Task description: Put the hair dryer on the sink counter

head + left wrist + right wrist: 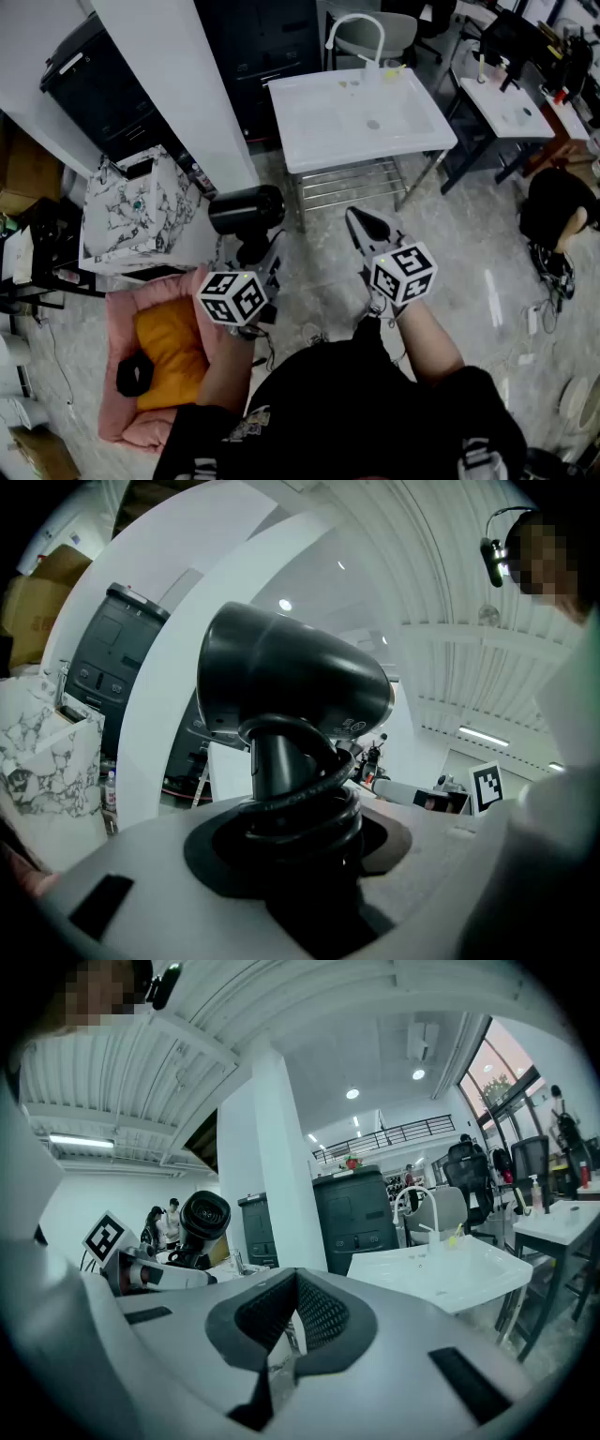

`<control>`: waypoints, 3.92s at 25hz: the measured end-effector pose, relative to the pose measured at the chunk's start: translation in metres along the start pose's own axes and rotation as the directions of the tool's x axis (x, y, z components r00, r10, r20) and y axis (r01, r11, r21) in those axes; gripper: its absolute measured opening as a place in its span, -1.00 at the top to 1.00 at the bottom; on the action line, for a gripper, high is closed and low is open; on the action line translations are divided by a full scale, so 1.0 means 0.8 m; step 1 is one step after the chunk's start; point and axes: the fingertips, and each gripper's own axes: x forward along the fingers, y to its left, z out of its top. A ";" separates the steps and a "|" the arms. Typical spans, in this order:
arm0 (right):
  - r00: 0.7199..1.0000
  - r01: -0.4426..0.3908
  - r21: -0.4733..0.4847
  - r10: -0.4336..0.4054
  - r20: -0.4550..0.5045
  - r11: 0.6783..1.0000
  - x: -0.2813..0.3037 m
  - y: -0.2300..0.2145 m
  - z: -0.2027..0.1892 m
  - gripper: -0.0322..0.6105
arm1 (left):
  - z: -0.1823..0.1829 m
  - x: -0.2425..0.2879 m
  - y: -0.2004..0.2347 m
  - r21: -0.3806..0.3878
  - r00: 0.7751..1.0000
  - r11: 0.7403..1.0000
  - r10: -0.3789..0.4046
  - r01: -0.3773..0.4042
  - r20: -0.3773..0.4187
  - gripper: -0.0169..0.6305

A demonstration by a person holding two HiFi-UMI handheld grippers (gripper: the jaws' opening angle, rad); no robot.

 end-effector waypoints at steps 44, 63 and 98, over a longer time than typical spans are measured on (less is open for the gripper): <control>0.995 -0.098 0.061 0.098 0.012 0.993 0.093 -0.178 0.048 0.90 | 0.032 0.166 0.010 -0.046 0.994 0.993 0.112 -0.112 0.003 0.34; 0.975 -0.224 0.064 0.224 0.009 0.972 0.134 -0.416 0.111 0.90 | 0.066 0.405 -0.062 -0.066 0.978 0.978 0.203 -0.199 0.050 0.34; 0.995 -0.048 0.157 0.060 -0.073 0.986 0.439 -0.559 0.107 0.90 | 0.134 0.687 0.199 -0.098 0.979 0.984 0.133 -0.149 -0.154 0.34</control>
